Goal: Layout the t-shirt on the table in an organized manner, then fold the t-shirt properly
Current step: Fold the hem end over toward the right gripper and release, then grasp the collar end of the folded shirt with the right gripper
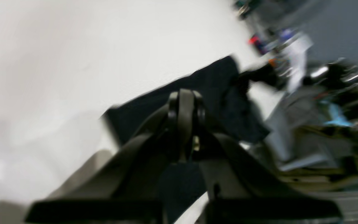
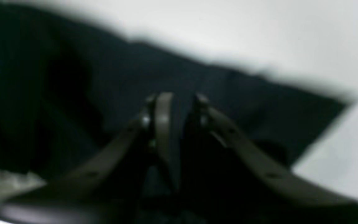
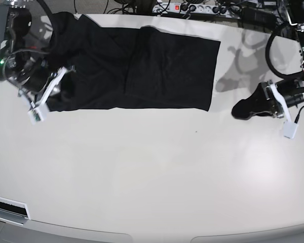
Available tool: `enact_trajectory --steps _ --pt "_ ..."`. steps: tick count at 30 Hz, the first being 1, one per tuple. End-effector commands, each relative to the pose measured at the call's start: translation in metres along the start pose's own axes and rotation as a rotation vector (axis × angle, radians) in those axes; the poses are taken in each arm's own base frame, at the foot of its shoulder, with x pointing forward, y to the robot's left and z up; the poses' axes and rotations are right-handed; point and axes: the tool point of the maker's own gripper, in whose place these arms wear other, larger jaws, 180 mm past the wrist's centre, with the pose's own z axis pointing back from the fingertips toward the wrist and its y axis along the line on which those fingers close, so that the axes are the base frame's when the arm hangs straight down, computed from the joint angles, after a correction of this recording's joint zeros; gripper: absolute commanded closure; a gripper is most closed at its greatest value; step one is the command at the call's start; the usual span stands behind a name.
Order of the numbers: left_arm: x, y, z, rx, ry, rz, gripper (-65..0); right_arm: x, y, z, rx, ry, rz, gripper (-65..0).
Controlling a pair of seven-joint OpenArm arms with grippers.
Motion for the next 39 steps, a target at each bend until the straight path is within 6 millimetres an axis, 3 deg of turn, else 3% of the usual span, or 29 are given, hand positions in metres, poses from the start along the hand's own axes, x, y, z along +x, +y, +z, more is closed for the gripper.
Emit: enact_trajectory --steps 1,4,8,14,22,29,39 --pt "0.012 0.0 0.011 0.008 -0.029 -0.03 0.0 0.01 -0.013 0.009 -0.048 -0.026 0.0 -24.1" --pt "0.006 0.009 0.027 0.05 0.012 -0.037 0.0 -0.001 -0.042 0.019 -0.161 -0.003 -0.078 -36.1" --pt "0.01 0.016 0.04 0.084 0.046 -0.066 0.0 -0.031 -0.062 0.024 -0.179 0.067 -0.195 -36.6" --pt "0.012 0.027 0.054 0.135 0.097 -0.098 0.0 -0.082 -0.072 0.03 -0.105 0.098 -0.396 -36.6" --pt "0.016 0.031 0.059 0.159 0.096 -0.115 0.0 -0.124 -0.067 0.028 -0.032 0.137 -0.51 -36.6" --pt "0.015 0.031 0.059 0.158 0.096 -0.113 0.0 -0.11 -0.038 0.025 0.144 0.049 -0.59 -36.6" --pt "0.015 0.031 0.059 0.158 0.095 -0.113 0.0 -0.097 -0.033 0.026 0.192 -0.012 -0.621 -36.4"
